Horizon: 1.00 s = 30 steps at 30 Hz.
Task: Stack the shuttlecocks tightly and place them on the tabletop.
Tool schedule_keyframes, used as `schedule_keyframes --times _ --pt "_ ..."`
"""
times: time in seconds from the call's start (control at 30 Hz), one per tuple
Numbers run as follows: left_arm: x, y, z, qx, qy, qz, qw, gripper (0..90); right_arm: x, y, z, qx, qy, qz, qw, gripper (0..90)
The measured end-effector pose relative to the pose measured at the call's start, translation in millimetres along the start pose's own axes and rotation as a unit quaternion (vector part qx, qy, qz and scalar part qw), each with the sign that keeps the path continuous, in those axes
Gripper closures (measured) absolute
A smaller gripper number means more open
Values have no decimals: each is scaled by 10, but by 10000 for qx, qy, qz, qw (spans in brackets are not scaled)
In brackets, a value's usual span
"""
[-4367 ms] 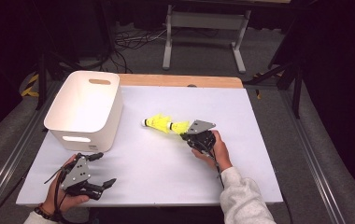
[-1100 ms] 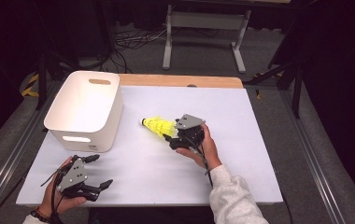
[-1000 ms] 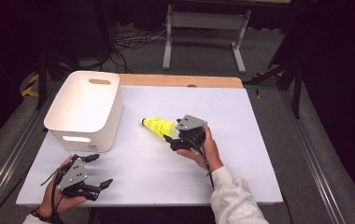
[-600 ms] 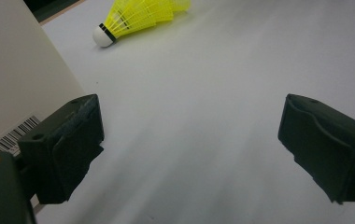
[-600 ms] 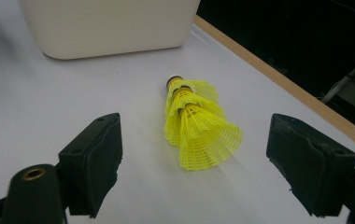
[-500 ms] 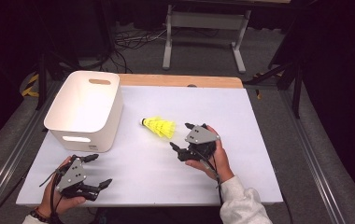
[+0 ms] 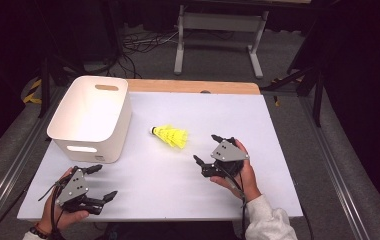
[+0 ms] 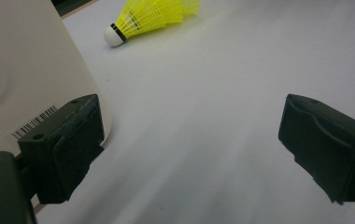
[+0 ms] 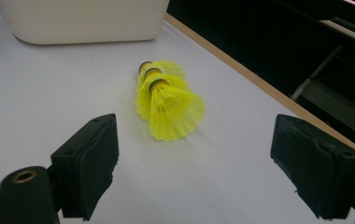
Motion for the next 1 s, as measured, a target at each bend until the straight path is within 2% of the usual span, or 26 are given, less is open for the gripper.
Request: schedule_keyframes --times 0.17,0.23,0.43,0.5,0.57,0.63,0.8,0.93,1.0 --pt "6 -8 0 20 7 36 10000 73 63 45 -97 10 -15 -69 10000 143" --pt "3 -12 3 -30 -10 54 10000 73 89 45 -121 28 10 -59 10000 143" --pt "-9 -17 1 -6 -15 56 10000 73 175 39 -247 128 0 -40 9999 143" --pt "-9 -19 -6 -19 -34 61 10000 74 212 62 -269 179 75 -172 9997 146" --pt "-7 -14 -5 -6 -32 58 10000 74 247 49 -298 133 146 -117 9997 147" --pt "-10 -23 8 -17 -4 76 10000 74 279 55 -324 187 161 -186 9995 147" --pt "-25 -21 4 -48 -45 52 10000 74 349 61 -391 75 134 -194 9997 145" --pt "-15 -26 -5 -66 -57 76 9999 73 427 92 -461 -6 151 -299 9994 128" --pt "-7 -27 -1 -58 -27 85 9999 74 449 120 -525 -62 53 -375 9993 117"
Point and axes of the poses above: each handheld gripper's, and its own axes: x roughly backward along the jaws, z roughly out of its top, y roughly to its right, the point moved 10 cm from there along -x, roughly forward along the jaws, and after that the axes turned 11 degrees about -x, right-handed, at the moved point
